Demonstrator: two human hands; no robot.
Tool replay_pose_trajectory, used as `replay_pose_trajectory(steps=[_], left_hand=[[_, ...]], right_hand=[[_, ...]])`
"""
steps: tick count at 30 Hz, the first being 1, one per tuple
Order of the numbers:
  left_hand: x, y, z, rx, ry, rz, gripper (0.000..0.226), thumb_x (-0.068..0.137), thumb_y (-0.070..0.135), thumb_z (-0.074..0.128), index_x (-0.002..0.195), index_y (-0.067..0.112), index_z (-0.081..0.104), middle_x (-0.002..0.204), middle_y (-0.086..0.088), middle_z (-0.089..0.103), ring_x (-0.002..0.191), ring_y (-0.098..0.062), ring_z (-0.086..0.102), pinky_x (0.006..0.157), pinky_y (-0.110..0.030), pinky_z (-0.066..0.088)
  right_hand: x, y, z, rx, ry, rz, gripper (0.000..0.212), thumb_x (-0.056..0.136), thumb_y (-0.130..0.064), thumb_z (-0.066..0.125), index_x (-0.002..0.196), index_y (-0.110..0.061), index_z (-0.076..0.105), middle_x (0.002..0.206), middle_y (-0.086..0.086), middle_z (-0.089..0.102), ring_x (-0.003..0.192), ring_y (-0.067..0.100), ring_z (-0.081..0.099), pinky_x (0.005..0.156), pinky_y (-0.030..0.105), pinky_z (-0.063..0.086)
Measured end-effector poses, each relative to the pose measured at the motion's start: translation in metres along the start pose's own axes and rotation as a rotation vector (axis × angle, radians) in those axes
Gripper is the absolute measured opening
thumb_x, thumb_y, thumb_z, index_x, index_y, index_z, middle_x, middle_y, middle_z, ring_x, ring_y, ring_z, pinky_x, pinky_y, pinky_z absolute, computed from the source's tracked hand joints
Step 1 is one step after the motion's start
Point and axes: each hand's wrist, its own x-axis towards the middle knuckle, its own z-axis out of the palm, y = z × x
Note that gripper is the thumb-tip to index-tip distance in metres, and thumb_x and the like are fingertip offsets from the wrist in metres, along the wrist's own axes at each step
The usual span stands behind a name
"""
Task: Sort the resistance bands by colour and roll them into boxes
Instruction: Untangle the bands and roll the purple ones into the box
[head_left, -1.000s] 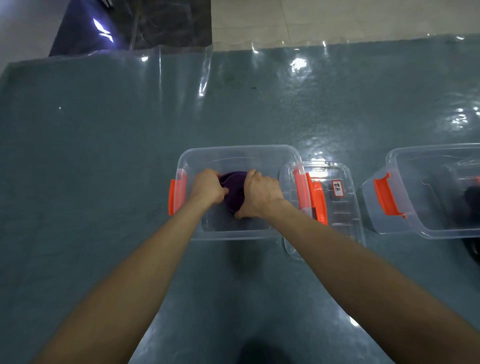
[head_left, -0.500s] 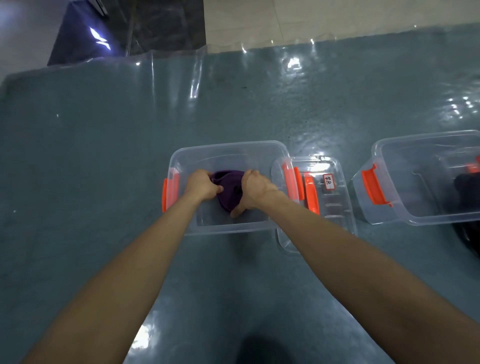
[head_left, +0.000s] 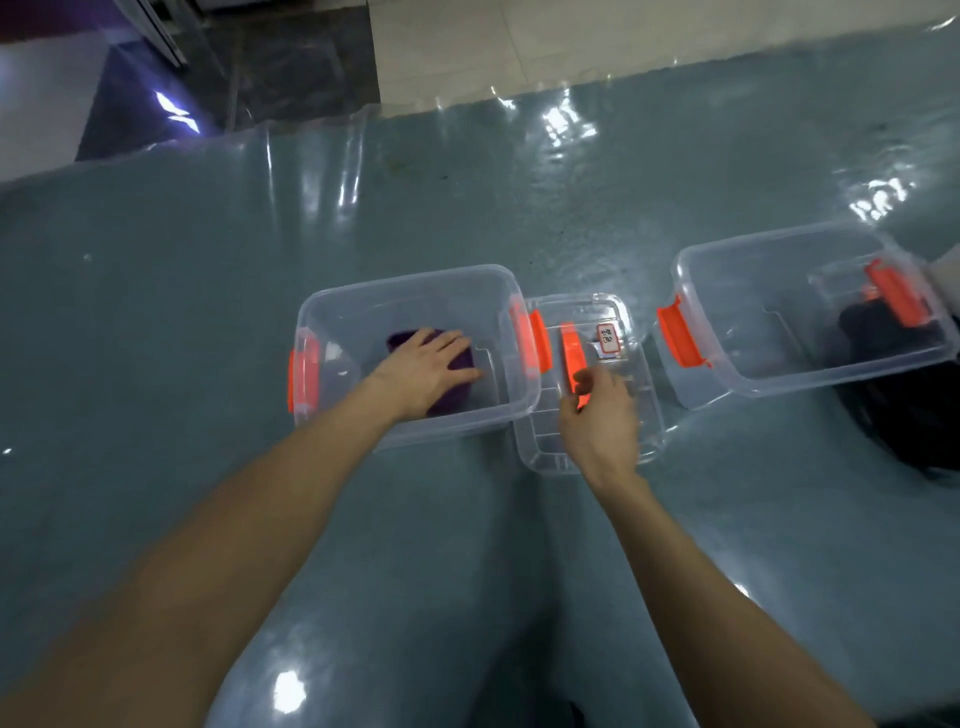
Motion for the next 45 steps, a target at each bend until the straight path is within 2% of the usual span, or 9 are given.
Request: replay_pose_trajectory(steps=[6, 15, 20, 25, 28, 32, 38, 42, 45], left_hand=[[0.019, 0.001, -0.003, 0.239, -0.054, 0.136, 0.066, 0.099, 0.037, 0.068, 0.159, 0.038, 0.042, 0.175, -0.013, 0.024, 0.164, -0.034, 0.021, 0.132, -0.057, 0.015], [0.025, 0.001, -0.002, 0.222, -0.017, 0.175, 0.066, 0.093, 0.041, 0.073, 0.153, 0.037, 0.048, 0.164, -0.007, 0.041, 0.153, -0.033, 0.037, 0.129, -0.049, 0.025], [0.006, 0.000, -0.029, -0.203, 0.012, -0.021, 0.074, 0.090, 0.046, 0.078, 0.157, 0.034, 0.050, 0.163, 0.000, 0.046, 0.153, -0.027, 0.041, 0.127, -0.044, 0.032], [-0.044, 0.041, -0.056, -0.951, 0.434, -0.402, 0.040, 0.105, 0.050, 0.060, 0.132, 0.023, 0.070, 0.130, 0.001, 0.072, 0.120, -0.021, 0.068, 0.108, -0.042, 0.053], [-0.073, 0.089, -0.056, -0.841, 0.410, -0.335, 0.048, 0.103, 0.060, 0.055, 0.140, 0.031, 0.063, 0.132, 0.005, 0.070, 0.119, -0.018, 0.068, 0.104, -0.040, 0.054], [-0.080, 0.116, -0.047, -0.588, 0.412, -0.318, 0.049, 0.105, 0.026, 0.064, 0.153, 0.018, 0.055, 0.142, -0.008, 0.064, 0.131, -0.034, 0.060, 0.110, -0.049, 0.045], [-0.065, 0.179, -0.071, -0.665, 0.845, -0.247, 0.030, 0.096, 0.017, 0.071, 0.126, 0.014, 0.069, 0.122, -0.005, 0.065, 0.111, -0.031, 0.064, 0.099, -0.048, 0.053], [-0.047, 0.219, -0.080, -0.972, 0.598, -0.306, 0.050, 0.104, 0.037, 0.070, 0.147, 0.015, 0.058, 0.138, -0.009, 0.061, 0.123, -0.029, 0.063, 0.107, -0.048, 0.053], [-0.046, 0.218, -0.087, -1.626, 0.328, -0.372, 0.050, 0.107, 0.033, 0.069, 0.152, 0.017, 0.055, 0.137, -0.020, 0.069, 0.111, -0.041, 0.073, 0.099, -0.062, 0.060]], right_hand=[[0.019, 0.022, 0.019, -0.244, -0.034, 0.044, 0.036, 0.103, -0.022, 0.064, 0.131, -0.003, 0.052, 0.135, 0.020, 0.049, 0.102, 0.049, 0.068, 0.079, 0.050, 0.051], [0.050, 0.040, 0.026, -0.331, -0.134, 0.108, 0.041, 0.104, -0.030, 0.065, 0.126, 0.004, 0.059, 0.129, 0.025, 0.062, 0.112, 0.044, 0.069, 0.092, 0.046, 0.055], [0.048, 0.041, 0.013, -0.298, -0.164, 0.152, 0.037, 0.085, -0.036, 0.079, 0.093, -0.001, 0.077, 0.095, 0.020, 0.076, 0.092, 0.038, 0.076, 0.083, 0.043, 0.063], [0.008, 0.054, 0.000, -0.277, -0.128, 0.203, 0.045, 0.078, -0.045, 0.079, 0.090, -0.002, 0.076, 0.091, 0.018, 0.076, 0.090, 0.039, 0.076, 0.077, 0.041, 0.062], [-0.021, 0.063, -0.012, -0.258, -0.063, 0.191, 0.048, 0.077, -0.053, 0.079, 0.084, -0.006, 0.071, 0.086, 0.016, 0.075, 0.084, 0.039, 0.075, 0.073, 0.040, 0.060], [-0.059, 0.086, -0.033, -0.326, -0.100, 0.163, 0.053, 0.077, -0.063, 0.074, 0.085, -0.010, 0.074, 0.085, 0.013, 0.075, 0.080, 0.035, 0.074, 0.070, 0.036, 0.059], [-0.120, 0.141, -0.074, -0.291, -0.051, 0.158, 0.042, 0.073, -0.052, 0.076, 0.088, -0.013, 0.069, 0.089, 0.008, 0.070, 0.085, 0.034, 0.069, 0.071, 0.036, 0.050], [-0.154, 0.162, -0.106, -0.259, 0.028, 0.030, 0.036, 0.071, -0.047, 0.081, 0.088, -0.021, 0.065, 0.092, -0.004, 0.062, 0.083, 0.026, 0.065, 0.073, 0.036, 0.050], [-0.160, 0.153, -0.122, -0.202, 0.081, -0.160, 0.033, 0.067, -0.035, 0.085, 0.089, -0.018, 0.067, 0.091, -0.003, 0.063, 0.080, 0.027, 0.066, 0.073, 0.040, 0.055]])
